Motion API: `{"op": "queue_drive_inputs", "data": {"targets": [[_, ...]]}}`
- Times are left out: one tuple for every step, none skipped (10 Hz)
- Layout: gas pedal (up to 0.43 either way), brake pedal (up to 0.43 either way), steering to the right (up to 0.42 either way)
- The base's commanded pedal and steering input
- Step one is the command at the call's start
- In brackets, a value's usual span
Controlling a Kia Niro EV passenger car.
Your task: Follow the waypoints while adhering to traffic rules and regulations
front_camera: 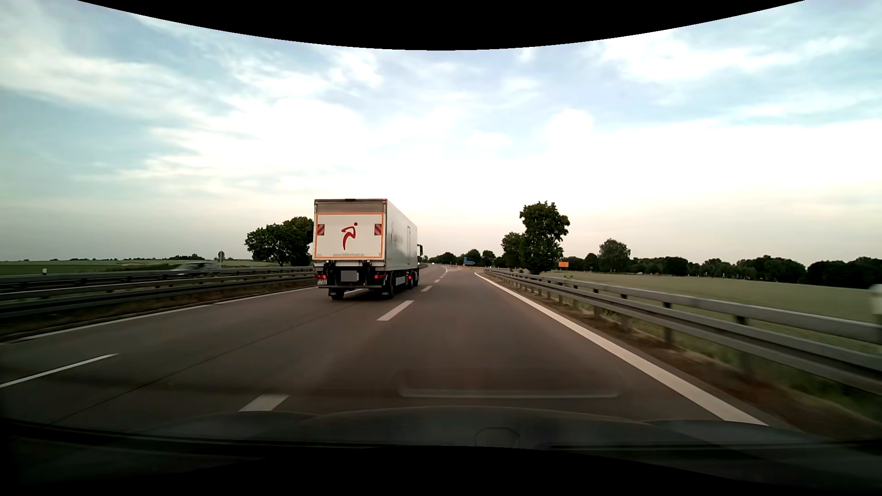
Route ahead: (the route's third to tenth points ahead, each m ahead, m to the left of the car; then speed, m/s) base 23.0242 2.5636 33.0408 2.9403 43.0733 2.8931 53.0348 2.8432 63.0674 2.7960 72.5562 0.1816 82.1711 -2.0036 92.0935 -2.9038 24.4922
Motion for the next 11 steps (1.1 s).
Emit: {"op": "queue_drive_inputs", "data": {"targets": [[0.000, 0.006, -0.002], [0.000, 0.006, -0.002], [0.047, 0.006, -0.002], [0.098, 0.006, -0.002], [0.138, 0.006, -0.002], [0.150, 0.006, -0.002], [0.150, 0.006, -0.002], [0.150, 0.006, -0.002], [0.150, 0.006, -0.002], [0.138, 0.006, -0.002], [0.138, 0.006, -0.002]]}}
